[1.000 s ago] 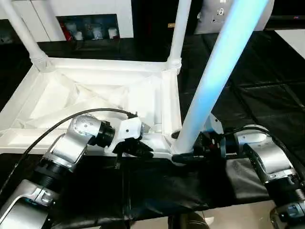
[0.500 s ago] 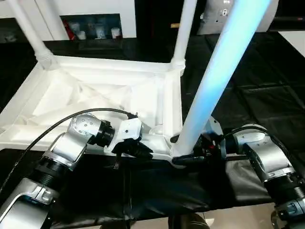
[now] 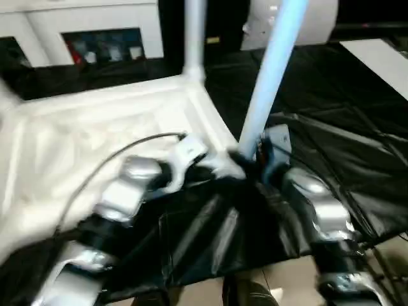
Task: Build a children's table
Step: Rotate leg to tighten
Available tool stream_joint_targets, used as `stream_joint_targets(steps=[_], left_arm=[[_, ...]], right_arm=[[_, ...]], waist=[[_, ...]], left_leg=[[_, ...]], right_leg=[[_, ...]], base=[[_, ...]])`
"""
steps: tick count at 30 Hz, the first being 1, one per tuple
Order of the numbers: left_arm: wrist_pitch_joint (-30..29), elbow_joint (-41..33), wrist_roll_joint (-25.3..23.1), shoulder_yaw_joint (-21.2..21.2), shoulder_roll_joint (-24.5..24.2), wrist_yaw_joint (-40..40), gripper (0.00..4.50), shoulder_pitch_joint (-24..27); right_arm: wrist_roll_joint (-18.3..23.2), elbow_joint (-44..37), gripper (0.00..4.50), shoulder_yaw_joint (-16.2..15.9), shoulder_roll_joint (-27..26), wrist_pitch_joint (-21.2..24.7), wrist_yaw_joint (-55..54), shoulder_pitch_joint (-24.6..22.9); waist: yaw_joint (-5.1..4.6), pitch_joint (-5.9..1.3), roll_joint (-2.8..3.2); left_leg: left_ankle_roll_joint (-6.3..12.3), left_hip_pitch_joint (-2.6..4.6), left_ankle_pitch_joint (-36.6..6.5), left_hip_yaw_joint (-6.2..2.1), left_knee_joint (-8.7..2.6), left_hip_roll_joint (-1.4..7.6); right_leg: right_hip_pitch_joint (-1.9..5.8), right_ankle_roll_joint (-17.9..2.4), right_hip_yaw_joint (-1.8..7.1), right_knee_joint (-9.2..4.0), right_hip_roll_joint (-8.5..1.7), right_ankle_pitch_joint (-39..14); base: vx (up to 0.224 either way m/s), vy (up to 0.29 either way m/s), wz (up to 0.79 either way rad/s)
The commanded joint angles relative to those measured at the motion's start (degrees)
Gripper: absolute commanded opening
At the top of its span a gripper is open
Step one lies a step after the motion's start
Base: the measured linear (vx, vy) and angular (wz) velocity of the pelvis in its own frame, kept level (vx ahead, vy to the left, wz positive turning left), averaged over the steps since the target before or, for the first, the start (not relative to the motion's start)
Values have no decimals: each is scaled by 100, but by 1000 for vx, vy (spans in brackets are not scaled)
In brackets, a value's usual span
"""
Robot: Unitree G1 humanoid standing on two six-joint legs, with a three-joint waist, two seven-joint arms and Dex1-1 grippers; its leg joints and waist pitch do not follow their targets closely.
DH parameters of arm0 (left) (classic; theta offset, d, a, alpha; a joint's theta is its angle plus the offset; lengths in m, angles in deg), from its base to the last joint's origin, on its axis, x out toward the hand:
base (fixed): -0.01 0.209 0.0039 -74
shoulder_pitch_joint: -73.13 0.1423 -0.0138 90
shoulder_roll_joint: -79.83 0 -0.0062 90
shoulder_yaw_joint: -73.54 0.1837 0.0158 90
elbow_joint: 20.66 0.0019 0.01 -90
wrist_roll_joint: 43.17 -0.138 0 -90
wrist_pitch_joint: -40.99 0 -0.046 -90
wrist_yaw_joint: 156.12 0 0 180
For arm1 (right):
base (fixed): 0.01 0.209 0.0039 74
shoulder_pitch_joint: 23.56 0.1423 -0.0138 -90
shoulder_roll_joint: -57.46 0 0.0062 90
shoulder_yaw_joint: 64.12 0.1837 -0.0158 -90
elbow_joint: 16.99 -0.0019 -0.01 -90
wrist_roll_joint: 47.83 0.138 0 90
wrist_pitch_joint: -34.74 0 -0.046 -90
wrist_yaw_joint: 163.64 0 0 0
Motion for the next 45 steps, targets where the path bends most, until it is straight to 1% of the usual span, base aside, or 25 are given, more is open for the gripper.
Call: stream_joint_targets(steps=[1,3,6,7,9,10,11,13,15,16,17,18,20,21,22,24,27,28,29,33,34,37,39,41,45], left_arm=[[-37,56,6,-4,385,-798,0,-271],[-142,70,-121,-100,603,-1210,0,-366],[-199,31,-199,-113,720,-1373,0,-395],[-225,-20,-240,-91,775,-1400,0,-390],[-268,-187,-295,1,797,-1297,0,-306],[-268,-187,-295,1,797,-1297,0,-306],[-212,-259,-270,70,711,-1161,0,-246],[-155,-328,-221,112,598,-1001,0,-177],[-66,-434,-163,164,429,-757,0,-72],[126,-502,-128,211,224,-473,0,30],[201,-529,-109,221,130,-334,0,79],[265,-549,-95,227,29,-202,0,124],[347,-567,-87,238,-69,-77,0,166],[419,-581,-72,246,-157,33,0,201],[533,-590,-57,272,-275,186,0,238],[563,-592,-53,280,-306,227,0,248],[990,-639,95,411,-800,933,0,388],[1007,-642,101,418,-822,966,0,394],[1199,-658,138,496,-1023,1284,0,435],[1551,-649,194,638,-1309,1815,0,458],[1603,-643,224,664,-1366,1945,0,448],[1711,-639,304,731,-1447,2182,0,417],[1828,-620,388,805,-1510,2405,0,378],[1956,-580,417,883,-1563,2640,0,329],[2134,-465,363,963,-1595,2870,0,252]], right_arm=[[234,-26,272,-952,-647,286,319,-67],[103,121,272,-846,-966,329,-269,49],[27,212,272,-776,-1143,283,-580,103],[-39,245,328,-755,-1230,194,-723,111],[-218,222,349,-722,-1284,-65,-902,44],[-218,222,349,-722,-1284,-65,-902,44],[-253,162,364,-713,-1205,-152,-898,-17],[-264,71,391,-704,-1037,-276,-782,-96],[-283,-56,392,-647,-781,-443,-618,-198],[-238,-181,399,-547,-449,-628,-305,-291],[-209,-226,430,-492,-288,-712,-123,-329],[-187,-257,437,-436,-118,-805,65,-360],[-178,-283,440,-376,38,-899,253,-391],[-164,-318,445,-343,184,-975,445,-423],[-166,-349,445,-330,373,-1073,637,-456],[-166,-357,445,-328,424,-1100,685,-464],[84,-522,445,-420,1159,-1363,1698,-587],[96,-529,445,-429,1190,-1373,1751,-592],[203,-601,445,-521,1458,-1442,2267,-628],[469,-696,445,-670,1832,-1364,3209,-605],[515,-669,445,-723,1919,-1401,3443,-567],[620,-598,445,-833,2056,-1454,3796,-495],[702,-504,409,-951,2172,-1516,4121,-414],[697,-362,397,-1063,2257,-1568,4441,-302],[654,-132,360,-1249,2359,-1622,4901,-110]], waist=[[-27,-311,29],[-75,-291,20],[-113,-286,14],[-112,-281,9],[-122,-285,35],[-135,-281,23],[-163,-299,25],[-191,-335,7],[-168,-376,-1],[-158,-386,7],[-129,-431,2],[-112,-446,-13],[-69,-459,-23],[-12,-489,-6],[16,-515,-36],[47,-512,-51],[150,-495,-41],[164,-491,-39],[166,-461,-27],[195,-422,-45],[215,-420,-23],[236,-433,-33],[237,-444,-40],[246,-452,-64],[269,-462,-63]], left_leg=[[213,65,-2024,-148,-463,220],[215,96,-2336,-162,-487,219],[204,110,-2379,-159,-471,184],[220,116,-2372,-163,-464,164],[230,84,-2411,-183,-488,192],[213,49,-2447,-194,-502,204],[200,-40,-2381,-229,-516,207],[285,-31,-2111,-194,-505,217],[411,-98,-1613,-166,-492,225],[462,-102,-1467,-143,-480,228],[577,-104,-1110,-114,-439,233],[738,-101,-821,-72,-401,226],[917,-97,-699,-32,-364,199],[986,-118,-442,-33,-345,207],[1073,-136,-114,-10,-303,179],[1179,-162,67,-5,-286,165],[1242,-144,-48,-10,-281,160],[1218,-145,-74,-14,-284,181],[1183,-121,-181,-10,-302,206],[917,-67,-682,-16,-341,245],[847,-27,-770,-12,-348,261],[751,-4,-795,-1,-352,281],[775,-19,-753,5,-358,282],[792,-21,-739,28,-346,276],[847,-19,-639,60,-333,269]], right_leg=[[262,-183,165,-563,-425,-3697],[259,-240,133,-578,-426,-3533],[236,-193,132,-604,-445,-3715],[232,-139,110,-626,-457,-3831],[238,-103,113,-605,-468,-3735],[247,-111,117,-585,-479,-3678],[330,-127,119,-532,-500,-3532],[284,-334,215,-486,-516,-3099],[325,-613,280,-381,-519,-2494],[318,-691,298,-354,-509,-2298],[330,-885,334,-275,-502,-1762],[309,-1083,362,-219,-479,-1351],[295,-1234,372,-212,-472,-1358],[321,-1313,377,-153,-484,-1163],[321,-1374,391,-98,-448,-751],[339,-1427,392,-42,-434,-472],[349,-1321,353,-71,-420,-862],[357,-1260,360,-68,-423,-954],[316,-1205,359,-99,-405,-1184],[281,-1034,361,-181,-405,-1967],[247,-1052,369,-194,-406,-2042],[244,-1160,397,-159,-412,-1844],[250,-1252,406,-119,-400,-1635],[244,-1258,429,-110,-405,-1605],[237,-1275,459,-97,-401,-1564]], base=[[0,0,0],[0,0,0],[0,0,0],[0,0,0],[0,0,0],[0,0,0],[0,0,0],[0,0,0],[0,0,0],[0,0,0],[64,-33,8],[64,-33,8],[72,-55,6],[70,-64,4],[58,-69,3],[43,-64,2],[9,-18,0],[0,0,0],[0,0,0],[0,0,0],[0,0,0],[0,0,0],[0,0,0],[0,0,0],[0,0,0]])
